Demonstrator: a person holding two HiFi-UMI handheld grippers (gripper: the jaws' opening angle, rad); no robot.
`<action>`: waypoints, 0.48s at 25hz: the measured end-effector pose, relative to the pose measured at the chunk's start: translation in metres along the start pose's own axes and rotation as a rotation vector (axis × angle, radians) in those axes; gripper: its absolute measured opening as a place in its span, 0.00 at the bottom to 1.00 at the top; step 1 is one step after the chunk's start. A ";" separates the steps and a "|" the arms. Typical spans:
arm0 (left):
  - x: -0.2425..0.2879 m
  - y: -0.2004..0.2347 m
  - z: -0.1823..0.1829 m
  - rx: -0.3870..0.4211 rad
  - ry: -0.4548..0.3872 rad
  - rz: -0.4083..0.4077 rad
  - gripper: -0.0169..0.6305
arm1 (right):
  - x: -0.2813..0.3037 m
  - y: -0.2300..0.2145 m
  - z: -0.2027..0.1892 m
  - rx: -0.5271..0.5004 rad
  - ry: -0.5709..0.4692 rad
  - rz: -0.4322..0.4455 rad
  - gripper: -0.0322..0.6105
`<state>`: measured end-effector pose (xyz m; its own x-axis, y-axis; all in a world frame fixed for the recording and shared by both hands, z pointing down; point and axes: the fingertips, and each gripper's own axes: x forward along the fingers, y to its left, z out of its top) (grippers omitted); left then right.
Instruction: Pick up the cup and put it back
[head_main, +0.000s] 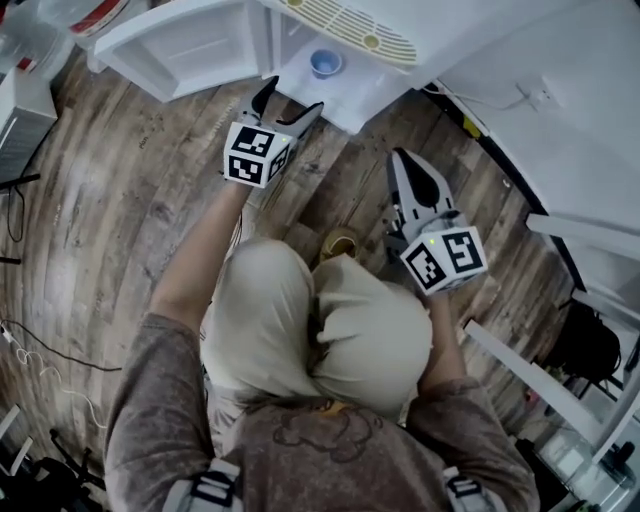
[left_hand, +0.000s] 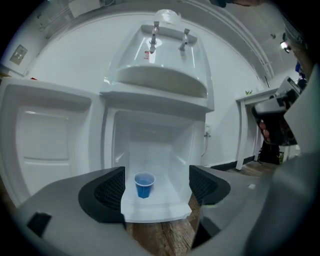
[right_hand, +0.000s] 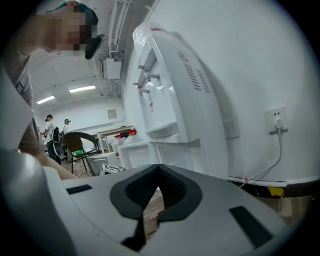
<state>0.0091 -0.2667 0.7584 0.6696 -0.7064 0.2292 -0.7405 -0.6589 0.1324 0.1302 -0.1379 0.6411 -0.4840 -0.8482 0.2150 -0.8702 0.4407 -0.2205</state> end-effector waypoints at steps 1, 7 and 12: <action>0.007 0.000 -0.007 0.012 0.010 -0.003 0.62 | 0.002 0.002 0.000 -0.005 -0.001 0.007 0.05; 0.045 0.012 -0.038 -0.007 0.015 0.006 0.62 | 0.012 0.012 -0.014 0.010 0.021 0.060 0.05; 0.074 0.026 -0.060 -0.012 0.038 0.019 0.62 | 0.027 0.012 -0.016 -0.015 0.032 0.067 0.05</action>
<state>0.0357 -0.3208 0.8364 0.6532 -0.7083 0.2677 -0.7536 -0.6424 0.1393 0.1049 -0.1506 0.6596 -0.5438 -0.8069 0.2307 -0.8368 0.5007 -0.2215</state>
